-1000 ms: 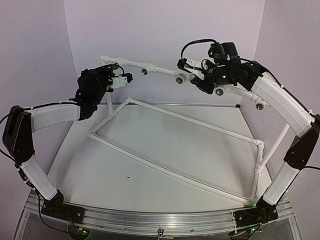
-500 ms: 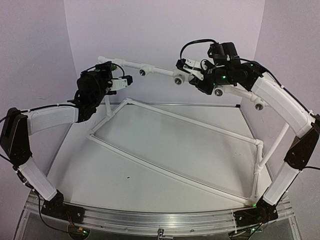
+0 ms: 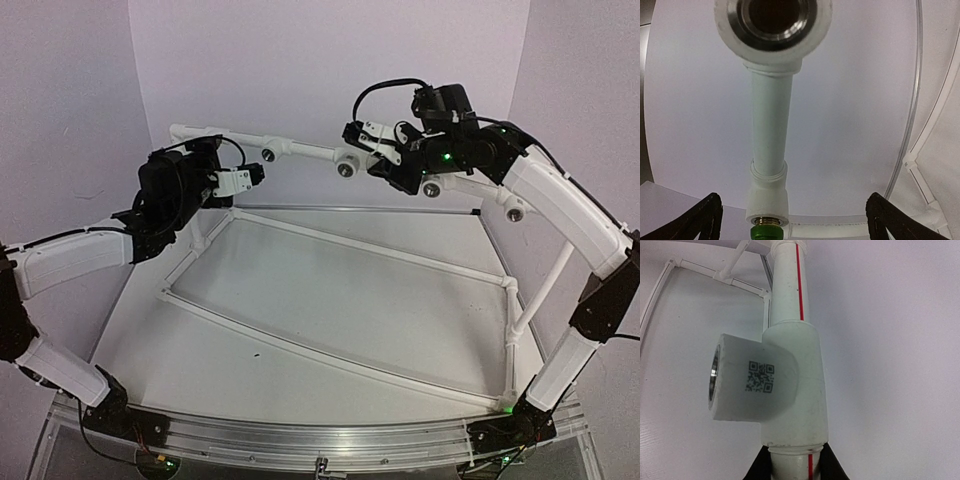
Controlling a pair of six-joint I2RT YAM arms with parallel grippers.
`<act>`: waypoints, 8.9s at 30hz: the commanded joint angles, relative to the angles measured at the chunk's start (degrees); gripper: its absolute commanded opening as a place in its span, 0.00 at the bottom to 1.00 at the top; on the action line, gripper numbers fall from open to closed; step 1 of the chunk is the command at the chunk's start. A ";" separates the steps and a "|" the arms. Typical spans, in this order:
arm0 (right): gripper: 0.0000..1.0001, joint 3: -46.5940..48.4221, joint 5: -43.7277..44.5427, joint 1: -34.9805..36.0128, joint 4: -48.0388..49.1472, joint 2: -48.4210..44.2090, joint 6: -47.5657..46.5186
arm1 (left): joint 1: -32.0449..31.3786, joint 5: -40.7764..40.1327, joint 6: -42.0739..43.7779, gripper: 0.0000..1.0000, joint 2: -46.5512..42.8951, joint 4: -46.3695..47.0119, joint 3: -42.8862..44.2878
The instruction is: Install the water faucets
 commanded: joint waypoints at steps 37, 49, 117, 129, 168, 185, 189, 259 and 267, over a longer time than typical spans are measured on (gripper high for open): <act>0.00 7.45 14.22 0.76 1.57 10.88 19.74 | 15.08 35.55 -137.63 1.00 -12.37 -40.65 19.98; 0.00 7.50 13.69 -2.07 2.06 10.84 19.47 | 27.54 43.63 -164.59 0.95 -14.97 -7.56 -1.50; 0.92 -2.00 -9.89 7.42 1.31 -6.64 10.93 | 20.60 18.36 -112.40 0.06 41.97 -70.26 42.16; 0.77 -4.43 -13.71 16.12 2.59 -5.50 10.31 | 15.13 28.84 -126.31 0.00 14.80 -81.07 34.22; 0.65 -1.25 -4.46 26.71 10.08 8.10 -15.70 | 6.37 66.31 -120.45 0.00 -0.64 -81.65 26.41; 0.59 -5.37 -5.29 26.45 10.43 0.85 -15.25 | 2.40 68.59 -119.62 0.00 3.55 -85.79 26.90; 0.68 -7.97 -5.41 26.45 10.23 -1.53 -15.27 | 2.40 69.18 -119.33 0.00 4.41 -85.73 27.20; 0.00 -0.62 -16.02 22.39 1.69 3.57 0.43 | 5.59 38.78 -113.90 1.00 -5.75 -76.30 33.98; 0.00 13.35 -28.06 16.55 2.68 7.66 24.89 | 5.77 44.64 -106.32 0.99 -20.74 -59.91 22.71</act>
